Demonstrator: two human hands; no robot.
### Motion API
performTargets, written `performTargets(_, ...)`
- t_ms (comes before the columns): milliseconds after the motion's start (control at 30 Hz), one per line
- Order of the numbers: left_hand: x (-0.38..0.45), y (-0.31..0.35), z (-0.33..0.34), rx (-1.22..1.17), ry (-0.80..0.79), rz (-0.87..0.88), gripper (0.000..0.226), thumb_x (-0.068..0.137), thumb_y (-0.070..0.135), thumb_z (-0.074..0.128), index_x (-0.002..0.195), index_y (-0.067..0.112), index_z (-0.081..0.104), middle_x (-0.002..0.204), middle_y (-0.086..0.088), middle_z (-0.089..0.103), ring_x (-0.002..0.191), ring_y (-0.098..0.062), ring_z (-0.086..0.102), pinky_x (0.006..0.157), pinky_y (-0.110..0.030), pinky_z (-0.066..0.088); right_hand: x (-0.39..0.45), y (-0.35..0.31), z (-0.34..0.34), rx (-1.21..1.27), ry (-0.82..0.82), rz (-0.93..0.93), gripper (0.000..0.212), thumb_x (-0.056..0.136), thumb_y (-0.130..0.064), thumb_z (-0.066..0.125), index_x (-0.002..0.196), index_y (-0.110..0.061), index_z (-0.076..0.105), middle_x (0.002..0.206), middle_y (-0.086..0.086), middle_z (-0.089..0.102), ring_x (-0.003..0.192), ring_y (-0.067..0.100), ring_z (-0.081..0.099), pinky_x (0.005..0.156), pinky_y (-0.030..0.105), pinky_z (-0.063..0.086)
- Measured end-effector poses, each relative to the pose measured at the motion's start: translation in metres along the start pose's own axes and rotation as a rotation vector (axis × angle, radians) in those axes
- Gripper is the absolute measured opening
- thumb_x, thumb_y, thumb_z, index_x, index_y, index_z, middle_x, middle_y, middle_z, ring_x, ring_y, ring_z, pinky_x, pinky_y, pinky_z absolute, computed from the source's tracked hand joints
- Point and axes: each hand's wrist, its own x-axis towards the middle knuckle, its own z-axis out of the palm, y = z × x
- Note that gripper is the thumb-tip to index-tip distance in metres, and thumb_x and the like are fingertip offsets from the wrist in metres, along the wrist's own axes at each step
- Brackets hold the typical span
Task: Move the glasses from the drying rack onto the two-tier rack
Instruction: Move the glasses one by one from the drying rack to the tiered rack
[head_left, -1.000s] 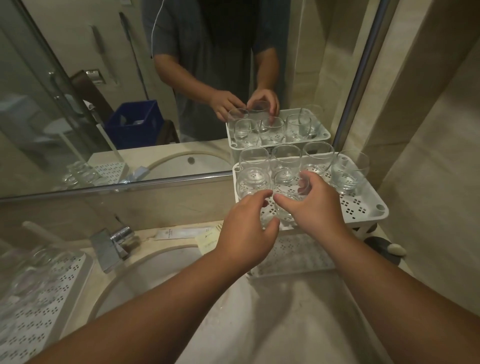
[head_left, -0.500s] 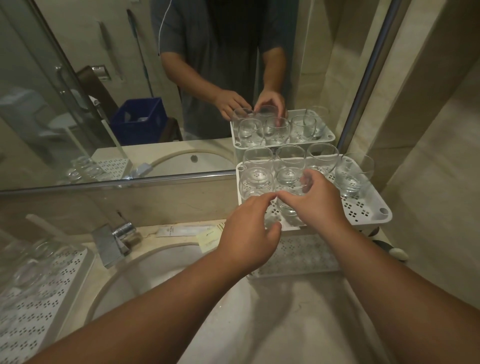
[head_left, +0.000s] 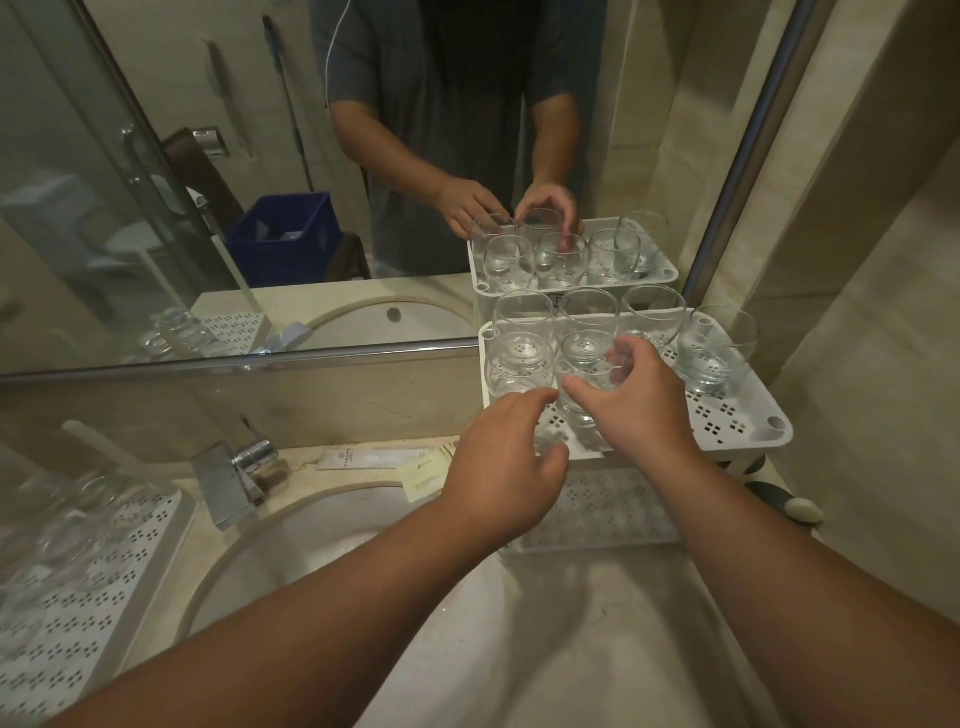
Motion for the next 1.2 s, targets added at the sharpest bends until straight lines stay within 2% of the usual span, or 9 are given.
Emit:
performTargets(200,0.0,0.0,0.0007,-0.005,0.004,0.001,0.054,0.091,0.031,0.06,0.143,0.025,0.046,0.139,0.006,0.056,0.127,-0.011,0.051,0.105,-0.028,0.041,0.0009,0.0003,0.0,0.009,-0.003,-0.003,0.082,0.076,-0.049,0.078,0.143,-0.019,0.041,0.133,-0.007,0.056,0.119,0.014,0.055,0.091,0.027,0.041)
performTargets(367,0.0004,0.0,0.0002,-0.001,0.009,0.008,0.053,0.091,0.031,0.061,0.143,0.024,0.047,0.139,0.006,0.057,0.126,-0.011,0.052,0.104,-0.028,0.041,0.0014,0.0003,0.0003,0.019,-0.015,-0.002,0.085,0.075,-0.048,0.079,0.144,-0.02,0.039,0.138,-0.004,0.054,0.122,0.014,0.054,0.097,0.03,0.044)
performTargets(667,0.0006,0.0006,0.0007,0.005,0.012,0.007,0.054,0.092,0.031,0.06,0.143,0.025,0.046,0.139,0.006,0.056,0.126,-0.011,0.051,0.104,-0.028,0.041,0.0018,-0.0001,0.001,0.012,-0.022,0.015,0.086,0.079,-0.05,0.076,0.149,-0.02,0.036,0.136,-0.005,0.055,0.121,0.016,0.054,0.099,0.035,0.045)
performTargets(1200,0.0002,0.0001,-0.0012,-0.008,-0.002,0.019,0.054,0.091,0.03,0.061,0.143,0.024,0.047,0.138,0.004,0.056,0.126,-0.012,0.051,0.105,-0.029,0.041,0.0007,0.0003,0.0001,-0.045,-0.074,0.003,0.088,0.08,-0.053,0.073,0.15,-0.021,0.031,0.144,-0.004,0.049,0.127,0.017,0.051,0.1,0.035,0.043)
